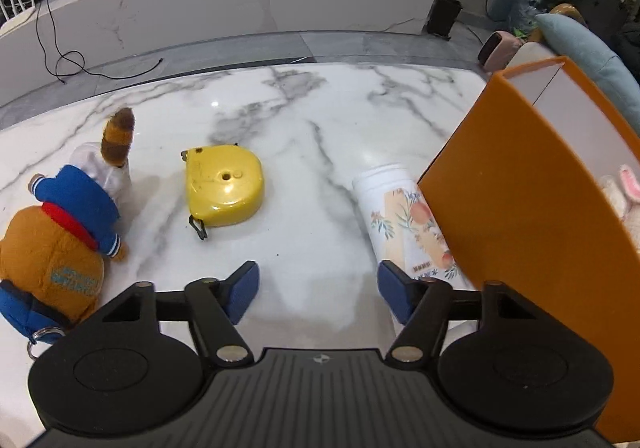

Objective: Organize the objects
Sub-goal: 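Grasp the white peach-print bottle with the left gripper while the right holds the pink block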

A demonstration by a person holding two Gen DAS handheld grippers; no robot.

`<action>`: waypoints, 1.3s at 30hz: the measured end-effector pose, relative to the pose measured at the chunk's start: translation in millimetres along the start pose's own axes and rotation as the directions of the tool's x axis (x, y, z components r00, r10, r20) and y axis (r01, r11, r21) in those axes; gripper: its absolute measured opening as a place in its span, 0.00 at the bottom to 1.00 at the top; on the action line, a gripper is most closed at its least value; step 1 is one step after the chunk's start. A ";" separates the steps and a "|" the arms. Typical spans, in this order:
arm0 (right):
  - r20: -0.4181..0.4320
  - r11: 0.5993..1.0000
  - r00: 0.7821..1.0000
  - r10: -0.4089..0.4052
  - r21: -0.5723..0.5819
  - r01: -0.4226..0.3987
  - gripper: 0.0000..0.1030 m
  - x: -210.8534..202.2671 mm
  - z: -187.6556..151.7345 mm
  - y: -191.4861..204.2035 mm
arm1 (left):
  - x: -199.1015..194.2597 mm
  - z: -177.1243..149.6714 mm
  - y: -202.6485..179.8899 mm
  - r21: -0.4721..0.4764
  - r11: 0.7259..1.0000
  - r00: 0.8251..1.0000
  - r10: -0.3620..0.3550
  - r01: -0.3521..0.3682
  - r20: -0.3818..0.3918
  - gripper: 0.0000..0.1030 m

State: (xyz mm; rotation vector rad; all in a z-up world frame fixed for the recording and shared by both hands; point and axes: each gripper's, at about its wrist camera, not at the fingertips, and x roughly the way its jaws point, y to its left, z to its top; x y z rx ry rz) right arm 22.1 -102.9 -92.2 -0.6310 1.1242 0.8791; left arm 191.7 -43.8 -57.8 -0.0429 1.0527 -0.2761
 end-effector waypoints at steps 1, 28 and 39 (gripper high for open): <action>-0.001 1.000 1.000 0.000 0.000 0.000 0.98 0.3 0.4 -0.2 | -2.5 1.0 0.5 -0.008 0.999 0.999 -0.035 0.035 0.013 0.75; 0.031 1.000 0.999 -0.021 0.024 0.020 0.84 -6.6 -3.2 1.1 | 19.5 1.7 -25.4 0.204 0.979 0.999 0.012 -0.020 0.041 0.57; 0.016 0.999 0.999 -0.031 0.030 0.030 0.82 -27.3 -16.6 -15.4 | -17.8 -29.3 9.2 0.085 0.996 0.999 -0.008 0.003 0.052 0.55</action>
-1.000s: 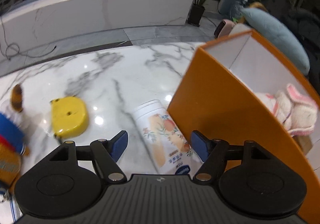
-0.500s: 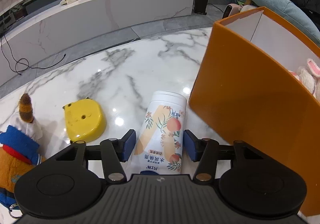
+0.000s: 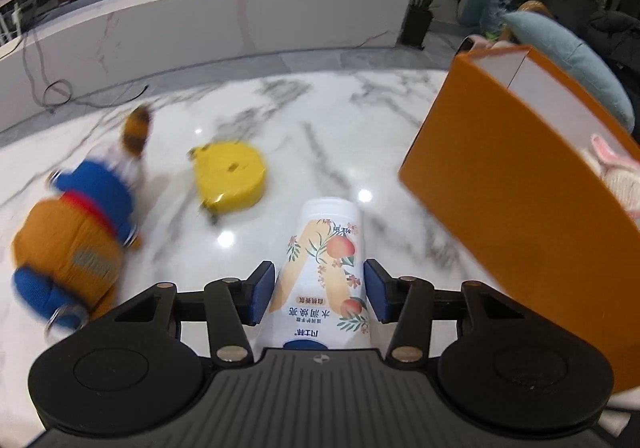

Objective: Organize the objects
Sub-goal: 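Grasp the white peach-print bottle with the left gripper while the right holds the pink block, then lift the bottle and pink block toward the storage box with both grippers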

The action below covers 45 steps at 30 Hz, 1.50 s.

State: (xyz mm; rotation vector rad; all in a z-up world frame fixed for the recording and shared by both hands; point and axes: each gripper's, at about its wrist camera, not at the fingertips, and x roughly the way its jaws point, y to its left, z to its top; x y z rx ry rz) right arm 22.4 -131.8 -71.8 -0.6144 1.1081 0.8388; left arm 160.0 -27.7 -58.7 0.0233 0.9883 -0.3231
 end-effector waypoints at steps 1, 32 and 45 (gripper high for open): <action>-0.004 1.000 1.000 0.000 -0.002 0.000 0.82 -0.9 -1.0 -0.5 | -1.8 -4.8 1.2 -0.001 1.000 1.000 0.008 -0.008 -0.012 0.55; 0.068 0.975 0.992 -0.106 0.202 0.090 0.81 -11.5 14.0 -24.9 | -70.1 -62.1 31.1 -0.165 0.981 0.993 0.110 -0.103 0.032 0.51; 0.241 0.958 0.965 -0.101 0.286 0.028 0.81 -53.7 31.9 -45.4 | -141.1 -50.4 28.4 -0.163 0.981 0.982 0.130 -0.107 0.139 0.51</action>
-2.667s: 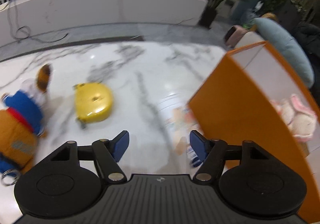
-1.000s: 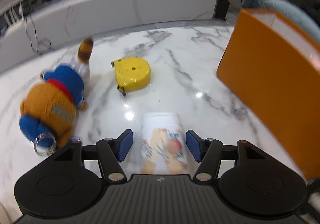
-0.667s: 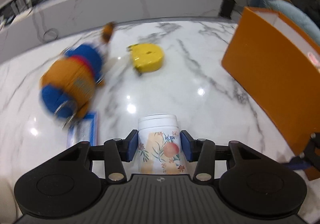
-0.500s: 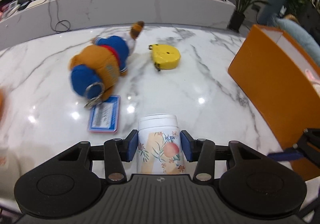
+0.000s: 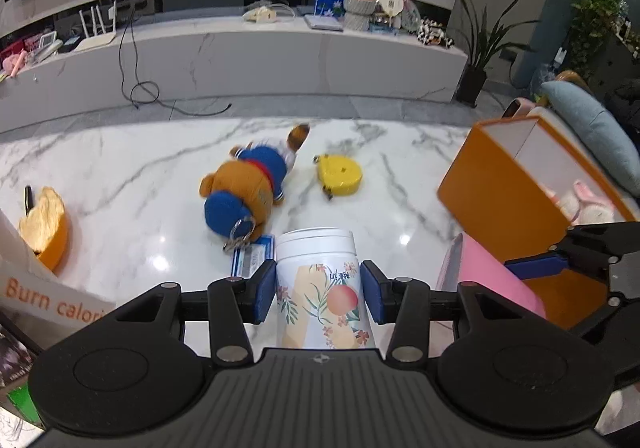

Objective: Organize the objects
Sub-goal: 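Lift the bottle and pink block toward the storage box with both grippers, then lower the pink block into the box while the left gripper lowers the bottle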

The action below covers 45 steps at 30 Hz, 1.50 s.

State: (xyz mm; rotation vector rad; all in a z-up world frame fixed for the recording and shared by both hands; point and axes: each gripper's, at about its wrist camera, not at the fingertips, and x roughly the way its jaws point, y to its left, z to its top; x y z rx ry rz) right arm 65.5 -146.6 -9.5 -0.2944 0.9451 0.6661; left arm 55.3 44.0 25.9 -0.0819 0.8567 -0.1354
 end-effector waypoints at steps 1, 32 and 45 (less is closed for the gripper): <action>0.013 1.000 1.000 0.003 0.011 -0.003 0.81 -3.1 1.0 -3.1 | -1.3 2.2 -2.5 0.003 1.000 1.000 -0.007 0.007 0.003 0.51; 0.200 0.876 0.944 -0.261 0.461 0.145 0.81 -93.9 -31.5 -177.8 | 59.7 105.7 -201.1 0.302 0.931 0.974 -0.223 0.204 0.031 0.51; 0.188 0.793 0.913 -0.363 0.577 0.197 0.81 -76.7 -45.0 -222.4 | 114.1 106.3 -224.7 0.278 0.949 0.989 -0.143 0.148 -0.037 0.51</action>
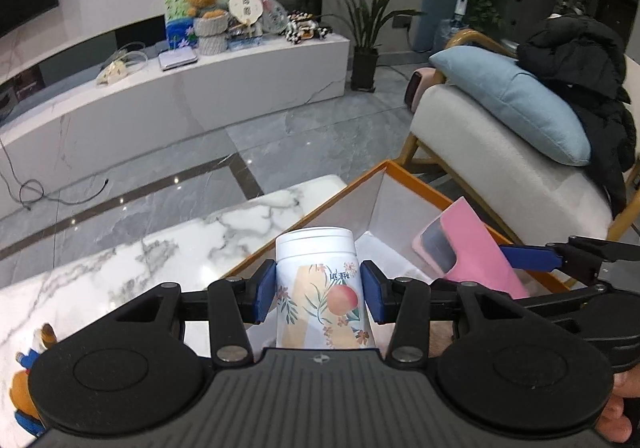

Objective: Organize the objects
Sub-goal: 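Lower the pink block into the box while the left gripper lowers the bottle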

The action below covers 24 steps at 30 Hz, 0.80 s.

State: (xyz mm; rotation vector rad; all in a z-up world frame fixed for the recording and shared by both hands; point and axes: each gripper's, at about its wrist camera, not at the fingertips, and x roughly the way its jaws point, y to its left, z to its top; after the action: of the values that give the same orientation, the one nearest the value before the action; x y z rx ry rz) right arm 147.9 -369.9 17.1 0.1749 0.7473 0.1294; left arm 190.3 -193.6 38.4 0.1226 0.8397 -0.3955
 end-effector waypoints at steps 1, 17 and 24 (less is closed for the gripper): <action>-0.002 1.000 1.000 0.000 0.002 0.000 0.81 0.9 -0.3 0.2 | 3.2 -0.6 1.0 -0.002 1.000 1.000 0.004 -0.004 -0.003 0.51; 0.013 0.998 0.999 -0.040 0.039 0.040 0.81 16.1 1.9 3.6 | 18.7 9.9 0.9 -0.116 0.993 0.999 -0.025 0.029 0.030 0.51; 0.007 0.998 0.998 -0.064 0.029 0.064 0.81 22.4 0.2 7.8 | 41.4 6.7 1.8 -0.110 0.994 0.998 0.015 -0.021 -0.060 0.51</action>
State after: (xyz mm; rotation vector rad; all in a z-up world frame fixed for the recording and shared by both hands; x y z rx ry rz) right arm 163.9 -358.3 4.0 0.1787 0.7465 0.0574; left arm 220.6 -205.8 11.9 0.0394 0.9165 -0.3290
